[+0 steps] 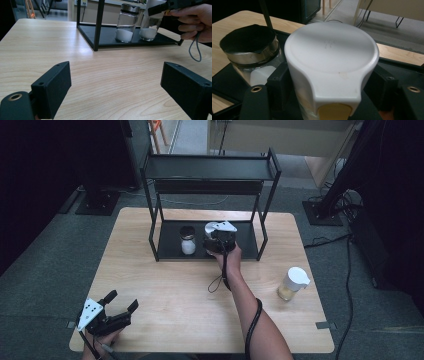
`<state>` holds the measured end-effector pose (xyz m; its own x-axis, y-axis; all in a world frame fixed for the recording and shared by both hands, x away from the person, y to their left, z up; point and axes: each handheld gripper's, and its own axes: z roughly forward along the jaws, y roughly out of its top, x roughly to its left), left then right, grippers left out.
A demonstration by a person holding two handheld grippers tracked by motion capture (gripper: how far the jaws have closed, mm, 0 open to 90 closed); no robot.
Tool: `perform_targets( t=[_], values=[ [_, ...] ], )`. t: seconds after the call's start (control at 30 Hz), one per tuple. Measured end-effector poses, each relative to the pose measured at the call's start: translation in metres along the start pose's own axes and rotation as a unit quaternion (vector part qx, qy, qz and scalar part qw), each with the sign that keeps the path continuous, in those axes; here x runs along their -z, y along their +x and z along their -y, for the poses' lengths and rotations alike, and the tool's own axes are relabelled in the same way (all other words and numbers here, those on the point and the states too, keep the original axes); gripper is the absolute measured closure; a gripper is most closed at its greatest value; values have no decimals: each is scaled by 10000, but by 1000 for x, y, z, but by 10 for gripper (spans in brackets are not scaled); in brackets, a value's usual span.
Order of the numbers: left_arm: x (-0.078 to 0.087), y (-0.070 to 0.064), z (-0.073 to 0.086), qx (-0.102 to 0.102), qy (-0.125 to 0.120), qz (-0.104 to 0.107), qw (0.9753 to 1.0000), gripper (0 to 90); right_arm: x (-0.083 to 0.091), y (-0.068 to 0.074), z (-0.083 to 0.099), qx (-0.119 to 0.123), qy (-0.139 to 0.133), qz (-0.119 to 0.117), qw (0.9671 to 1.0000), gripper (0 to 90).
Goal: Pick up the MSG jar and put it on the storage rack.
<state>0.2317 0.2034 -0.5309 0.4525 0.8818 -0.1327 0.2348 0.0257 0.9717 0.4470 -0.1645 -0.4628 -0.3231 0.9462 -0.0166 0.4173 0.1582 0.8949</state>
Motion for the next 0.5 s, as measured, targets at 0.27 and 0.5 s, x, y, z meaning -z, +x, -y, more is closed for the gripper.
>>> perform_targets(
  t=[0.27, 0.5],
  values=[
    [0, 0, 0, 6, 0, 6, 10000, 99, -4, -5, 3, -89, -64, 3, 9999, 303],
    [0, 0, 0, 1, 4, 1, 10000, 99, -2, -8, 4, -146, -58, -119, 9998, 278]
  ],
)
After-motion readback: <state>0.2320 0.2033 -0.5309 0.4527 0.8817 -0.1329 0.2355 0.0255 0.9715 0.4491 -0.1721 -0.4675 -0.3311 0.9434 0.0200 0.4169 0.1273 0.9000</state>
